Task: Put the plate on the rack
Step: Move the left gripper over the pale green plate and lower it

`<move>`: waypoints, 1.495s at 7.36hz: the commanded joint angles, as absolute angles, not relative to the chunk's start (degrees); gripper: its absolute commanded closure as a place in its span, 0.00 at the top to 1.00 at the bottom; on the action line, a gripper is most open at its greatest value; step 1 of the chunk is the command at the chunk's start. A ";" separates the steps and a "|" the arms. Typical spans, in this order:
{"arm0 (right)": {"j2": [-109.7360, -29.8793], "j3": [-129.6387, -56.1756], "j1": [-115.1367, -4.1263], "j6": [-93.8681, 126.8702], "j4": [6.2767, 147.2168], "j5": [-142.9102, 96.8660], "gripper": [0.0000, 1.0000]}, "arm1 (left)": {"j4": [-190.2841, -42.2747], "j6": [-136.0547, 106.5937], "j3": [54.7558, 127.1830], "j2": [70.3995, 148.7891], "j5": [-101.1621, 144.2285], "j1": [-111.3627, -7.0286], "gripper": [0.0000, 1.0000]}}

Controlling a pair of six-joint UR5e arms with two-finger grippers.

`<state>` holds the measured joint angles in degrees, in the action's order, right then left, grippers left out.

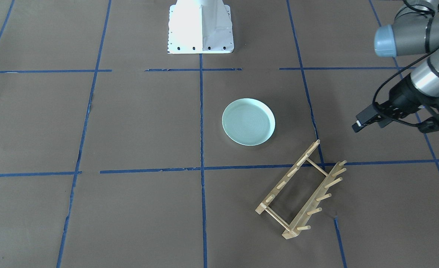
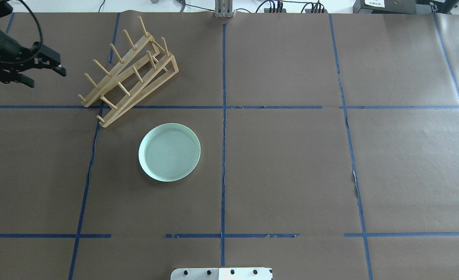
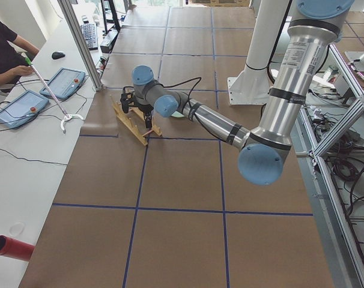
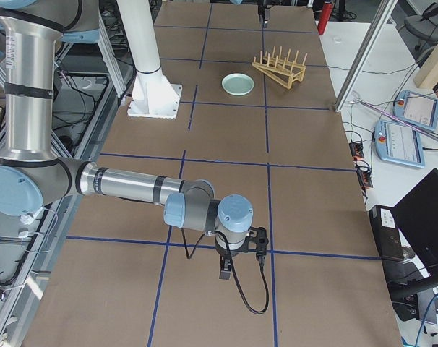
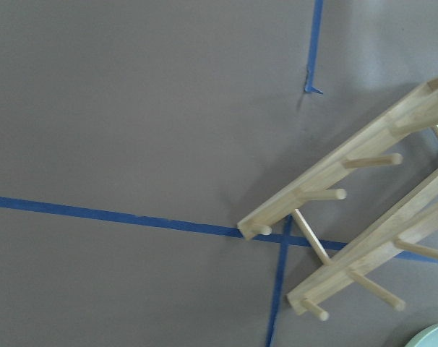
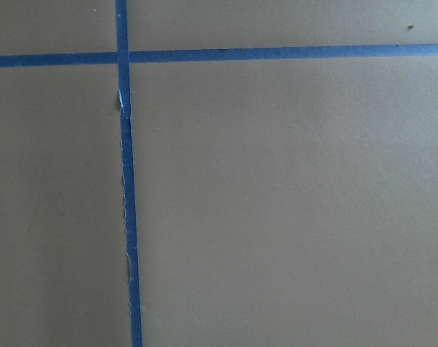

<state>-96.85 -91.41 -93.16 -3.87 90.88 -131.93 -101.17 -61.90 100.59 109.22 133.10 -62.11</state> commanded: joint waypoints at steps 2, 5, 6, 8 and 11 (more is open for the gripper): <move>-96.86 -91.41 -93.16 -3.87 90.88 -131.84 1.00 | -89.04 -74.75 99.42 122.75 125.98 -47.70 1.00; -96.86 -91.41 -93.16 -3.87 90.88 -131.92 1.00 | -87.20 -79.19 88.82 133.73 122.17 -37.90 1.00; -96.86 -91.41 -93.16 -3.87 90.88 -131.92 1.00 | -87.10 -79.10 85.20 135.94 119.91 -35.10 1.00; -96.86 -91.41 -93.16 -3.87 90.88 -131.92 1.00 | -87.19 -75.88 82.54 138.06 111.75 -31.21 0.97; -96.86 -91.41 -93.16 -3.87 90.88 -131.92 1.00 | -87.89 -68.13 80.69 138.60 108.30 -29.98 0.90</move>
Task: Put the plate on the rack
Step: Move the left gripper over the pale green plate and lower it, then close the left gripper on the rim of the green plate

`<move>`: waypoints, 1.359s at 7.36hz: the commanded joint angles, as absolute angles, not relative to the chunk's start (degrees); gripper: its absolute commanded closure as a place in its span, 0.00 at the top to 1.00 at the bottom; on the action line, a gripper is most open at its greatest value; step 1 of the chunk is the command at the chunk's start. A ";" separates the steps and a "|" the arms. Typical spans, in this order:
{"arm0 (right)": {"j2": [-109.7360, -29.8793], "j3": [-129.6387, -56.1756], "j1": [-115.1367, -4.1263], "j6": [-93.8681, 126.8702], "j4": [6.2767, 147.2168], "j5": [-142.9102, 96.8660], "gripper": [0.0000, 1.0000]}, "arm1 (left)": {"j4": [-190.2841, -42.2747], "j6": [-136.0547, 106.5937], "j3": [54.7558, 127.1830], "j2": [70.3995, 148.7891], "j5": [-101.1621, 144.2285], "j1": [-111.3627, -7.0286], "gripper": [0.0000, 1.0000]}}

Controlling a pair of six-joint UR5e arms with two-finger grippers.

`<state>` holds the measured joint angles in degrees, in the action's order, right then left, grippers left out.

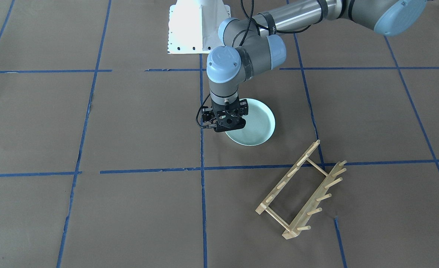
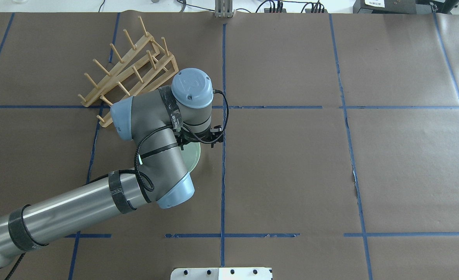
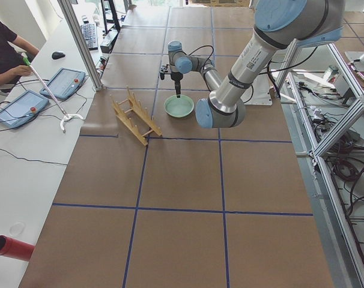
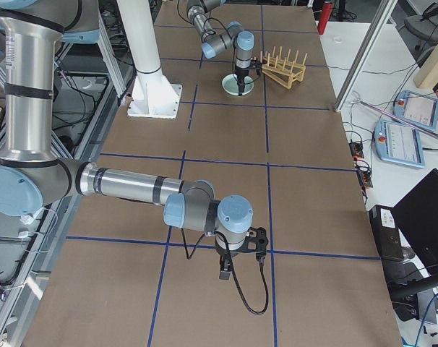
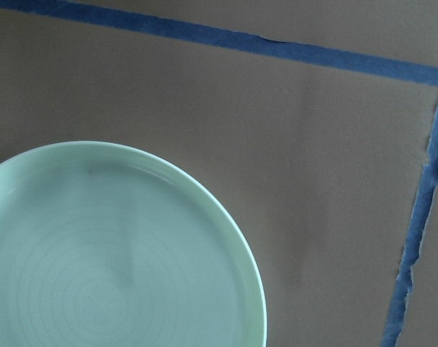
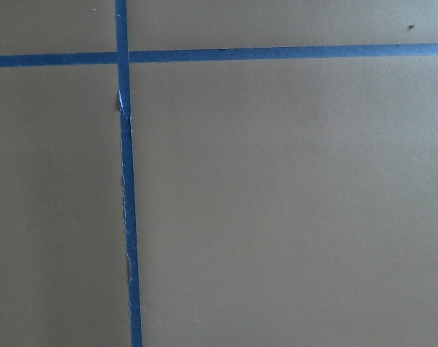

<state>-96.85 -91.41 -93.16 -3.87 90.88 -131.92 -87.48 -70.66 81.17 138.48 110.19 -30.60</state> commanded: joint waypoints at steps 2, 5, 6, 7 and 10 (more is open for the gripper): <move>-96.86 -91.41 -93.16 -3.87 90.88 -131.92 1.00 | -88.15 -68.03 80.60 138.43 107.05 -29.27 0.81; -96.86 -91.41 -93.16 -3.87 90.88 -131.92 1.00 | -88.77 -68.03 79.90 138.25 107.05 -29.18 0.70; -96.86 -91.41 -93.16 -3.87 90.88 -131.84 1.00 | -89.20 -68.03 79.81 138.16 107.05 -29.18 0.71; -96.86 -91.41 -93.16 -3.87 90.88 -131.92 1.00 | -89.30 -68.03 79.37 138.25 107.05 -29.18 0.66; -96.86 -91.41 -93.16 -3.87 90.88 -131.92 1.00 | -89.21 -68.03 79.54 137.82 107.23 -29.27 0.00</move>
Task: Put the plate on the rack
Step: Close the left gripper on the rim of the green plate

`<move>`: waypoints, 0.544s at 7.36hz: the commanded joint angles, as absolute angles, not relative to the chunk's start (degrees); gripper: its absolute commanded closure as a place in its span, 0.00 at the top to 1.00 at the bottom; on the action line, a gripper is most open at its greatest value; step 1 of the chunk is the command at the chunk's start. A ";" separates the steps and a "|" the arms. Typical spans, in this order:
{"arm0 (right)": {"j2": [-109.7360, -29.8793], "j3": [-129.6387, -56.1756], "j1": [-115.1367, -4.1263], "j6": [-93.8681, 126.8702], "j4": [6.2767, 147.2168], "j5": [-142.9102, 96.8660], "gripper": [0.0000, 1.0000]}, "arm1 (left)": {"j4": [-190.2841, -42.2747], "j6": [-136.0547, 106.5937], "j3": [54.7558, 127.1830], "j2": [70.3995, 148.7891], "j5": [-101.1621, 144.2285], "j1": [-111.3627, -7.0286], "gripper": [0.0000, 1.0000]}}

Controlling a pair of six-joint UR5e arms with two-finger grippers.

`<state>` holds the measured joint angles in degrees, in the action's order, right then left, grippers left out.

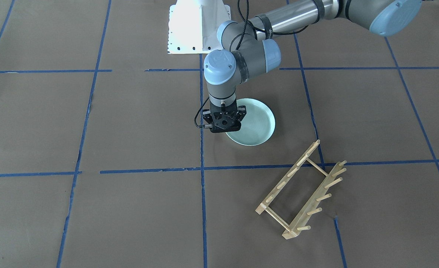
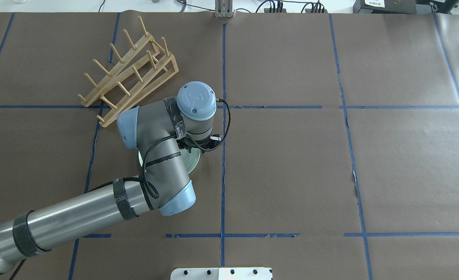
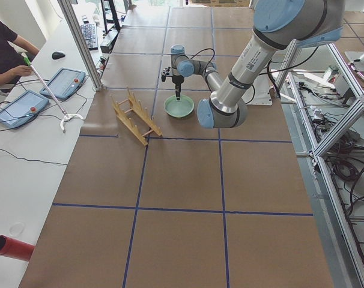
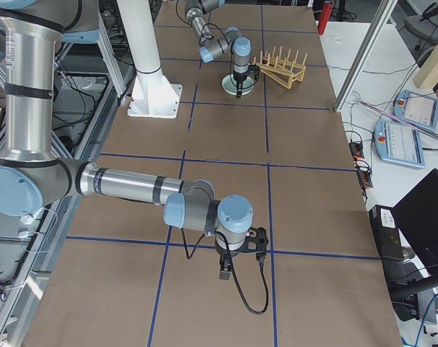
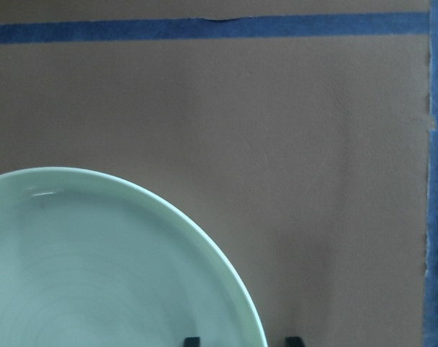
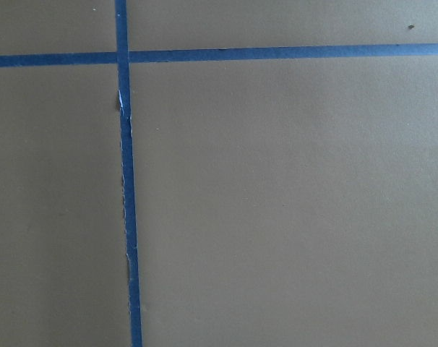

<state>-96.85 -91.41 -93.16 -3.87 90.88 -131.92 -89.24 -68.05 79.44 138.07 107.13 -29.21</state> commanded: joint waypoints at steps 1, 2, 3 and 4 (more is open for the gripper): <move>-96.86 -91.41 -93.16 -3.87 90.88 -131.92 1.00 | -89.21 -68.11 79.80 137.90 107.57 -29.62 0.00; -96.86 -91.41 -93.16 -3.87 90.88 -131.92 1.00 | -89.21 -68.64 79.89 137.90 107.58 -29.71 0.00; -96.86 -91.41 -93.16 -3.87 90.88 -131.92 1.00 | -90.08 -69.51 81.98 137.99 107.67 -31.19 0.00; -96.86 -91.41 -93.16 -3.87 90.88 -131.92 1.00 | -91.04 -75.44 86.70 137.99 107.75 -34.07 0.00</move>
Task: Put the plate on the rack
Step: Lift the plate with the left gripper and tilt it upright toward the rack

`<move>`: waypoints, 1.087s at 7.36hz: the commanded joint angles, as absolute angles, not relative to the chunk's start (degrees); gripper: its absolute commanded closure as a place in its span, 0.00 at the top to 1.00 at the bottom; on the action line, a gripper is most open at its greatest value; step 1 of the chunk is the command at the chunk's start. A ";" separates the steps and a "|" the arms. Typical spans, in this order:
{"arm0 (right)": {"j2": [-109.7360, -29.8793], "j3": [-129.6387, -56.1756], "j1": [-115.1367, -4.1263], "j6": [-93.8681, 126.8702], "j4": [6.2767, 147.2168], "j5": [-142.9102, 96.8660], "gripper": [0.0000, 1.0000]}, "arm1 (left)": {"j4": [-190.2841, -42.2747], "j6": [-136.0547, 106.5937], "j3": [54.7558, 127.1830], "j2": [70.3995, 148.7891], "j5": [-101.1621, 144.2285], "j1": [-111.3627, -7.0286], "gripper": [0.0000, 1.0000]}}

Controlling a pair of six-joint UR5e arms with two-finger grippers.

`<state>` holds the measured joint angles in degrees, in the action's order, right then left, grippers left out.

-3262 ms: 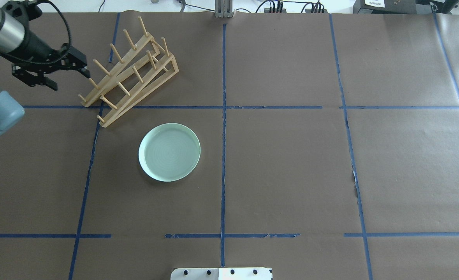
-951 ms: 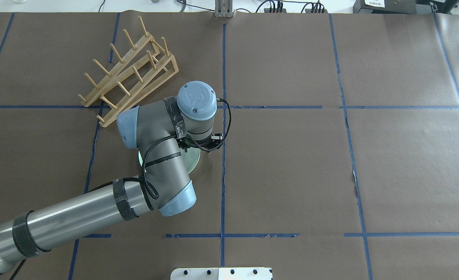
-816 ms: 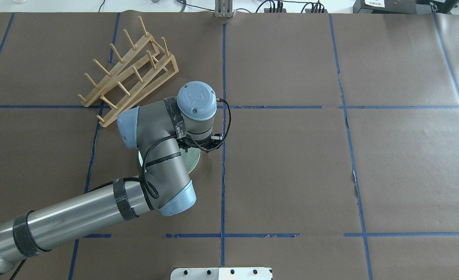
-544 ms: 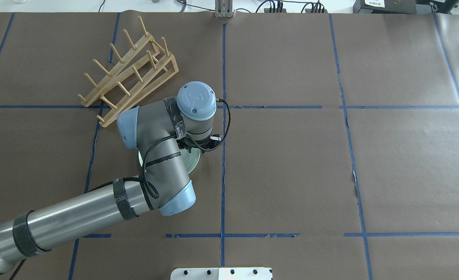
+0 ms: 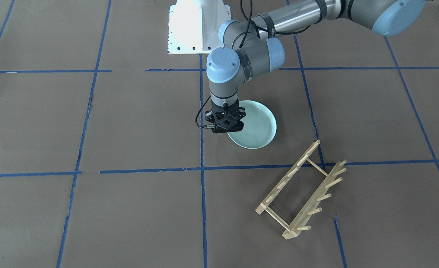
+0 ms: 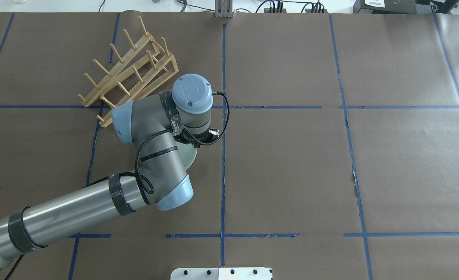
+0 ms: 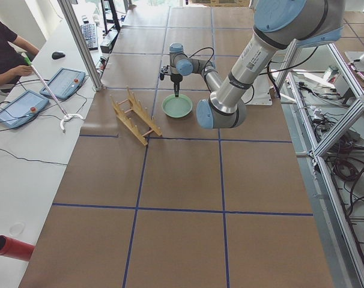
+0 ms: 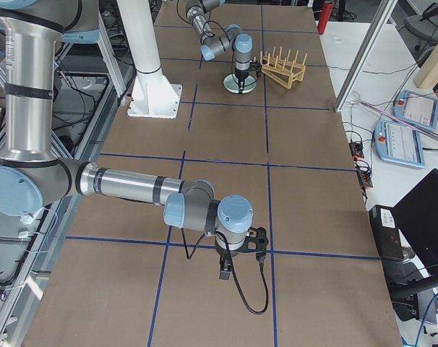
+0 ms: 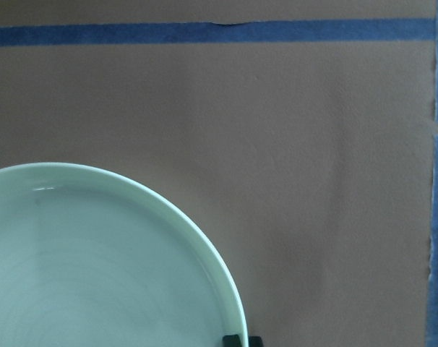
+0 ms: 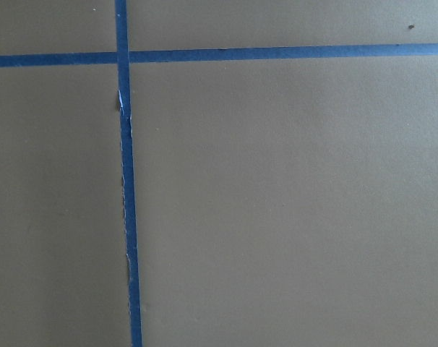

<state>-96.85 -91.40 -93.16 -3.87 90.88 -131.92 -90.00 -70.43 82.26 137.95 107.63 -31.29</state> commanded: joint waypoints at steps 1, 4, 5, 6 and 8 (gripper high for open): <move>-96.86 -91.41 -93.16 -3.87 90.88 -131.92 1.00 | -94.62 -81.85 89.79 137.81 110.54 -37.84 0.00; -96.86 -91.41 -93.16 -3.87 90.88 -131.92 1.00 | -114.99 -99.71 93.24 132.47 115.40 -50.94 0.00; -96.86 -91.41 -93.16 -3.87 90.88 -131.92 1.00 | -120.01 -105.24 93.86 131.58 115.40 -55.50 0.00; -96.86 -91.41 -93.16 -3.87 90.88 -131.92 1.00 | -124.41 -111.38 93.78 130.62 115.40 -59.46 0.00; -96.86 -91.41 -93.16 -3.87 90.88 -131.92 1.00 | -133.81 -121.06 92.99 127.46 114.36 -63.19 0.00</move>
<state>-96.85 -91.41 -93.16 -3.87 90.88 -131.92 -127.85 -114.66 93.46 129.29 115.13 -60.86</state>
